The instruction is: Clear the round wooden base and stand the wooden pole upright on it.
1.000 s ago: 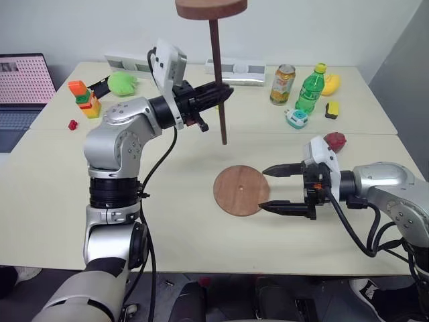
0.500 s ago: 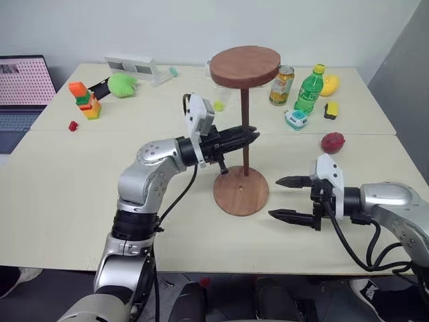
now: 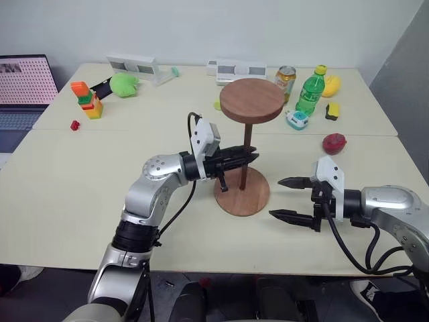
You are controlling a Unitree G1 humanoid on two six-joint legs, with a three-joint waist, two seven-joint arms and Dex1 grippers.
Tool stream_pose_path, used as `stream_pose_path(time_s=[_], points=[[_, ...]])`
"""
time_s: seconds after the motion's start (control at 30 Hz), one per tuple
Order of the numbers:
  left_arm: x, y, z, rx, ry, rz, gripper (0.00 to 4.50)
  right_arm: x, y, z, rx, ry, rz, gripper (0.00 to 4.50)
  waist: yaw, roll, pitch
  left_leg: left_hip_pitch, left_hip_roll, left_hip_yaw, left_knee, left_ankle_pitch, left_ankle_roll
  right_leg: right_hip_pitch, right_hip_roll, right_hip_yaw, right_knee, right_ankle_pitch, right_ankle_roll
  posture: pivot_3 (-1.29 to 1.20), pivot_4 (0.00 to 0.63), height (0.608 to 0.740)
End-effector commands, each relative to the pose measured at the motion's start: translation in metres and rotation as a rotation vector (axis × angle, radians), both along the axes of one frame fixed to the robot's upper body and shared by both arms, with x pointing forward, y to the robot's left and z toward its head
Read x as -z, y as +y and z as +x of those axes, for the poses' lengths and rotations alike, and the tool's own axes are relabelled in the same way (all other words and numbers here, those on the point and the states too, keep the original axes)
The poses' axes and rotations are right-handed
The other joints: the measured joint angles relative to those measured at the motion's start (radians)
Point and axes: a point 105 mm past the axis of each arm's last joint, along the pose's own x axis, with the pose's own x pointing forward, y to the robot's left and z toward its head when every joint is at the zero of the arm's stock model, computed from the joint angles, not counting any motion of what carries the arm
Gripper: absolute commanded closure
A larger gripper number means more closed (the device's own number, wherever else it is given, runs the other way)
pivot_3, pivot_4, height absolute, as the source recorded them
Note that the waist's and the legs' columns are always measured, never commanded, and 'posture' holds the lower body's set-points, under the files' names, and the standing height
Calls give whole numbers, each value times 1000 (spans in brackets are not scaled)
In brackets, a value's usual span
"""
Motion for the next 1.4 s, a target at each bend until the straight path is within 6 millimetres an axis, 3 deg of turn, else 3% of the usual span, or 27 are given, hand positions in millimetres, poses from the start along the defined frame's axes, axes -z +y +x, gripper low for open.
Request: stream_pose_path(time_s=[0.03,0.2,0.93,1.0,1.4], points=[[1,-1,-4,11,-35,-4,4234,-5,0,-1,1,-29,-10,0,0,0,0,0,0,0,0,0,0,0,0,0,0,0,0,0,150,740],[14,1,1,-15,-36,27,4234,-4,-3,-2,10,-22,-17,0,1,0,0,0,0,0,0,0,0,0,0,0,0,0,0,0,150,740],[34,5,1,-29,27,55,4234,-3,-3,-7,7,-12,-21,0,2,0,0,3,0,0,-1,-1,2,2,0,0,0,0,0,0,150,740],[34,7,-1,-10,49,72,3534,-3,-3,-8,8,-13,-20,0,2,0,0,3,0,0,-1,-1,2,2,0,0,0,0,0,0,150,740],[18,17,-4,37,-3,121,1173,-6,-2,-3,18,-22,-8,0,3,0,0,2,0,-1,-1,-1,2,1,0,0,-1,0,0,0,150,740]])
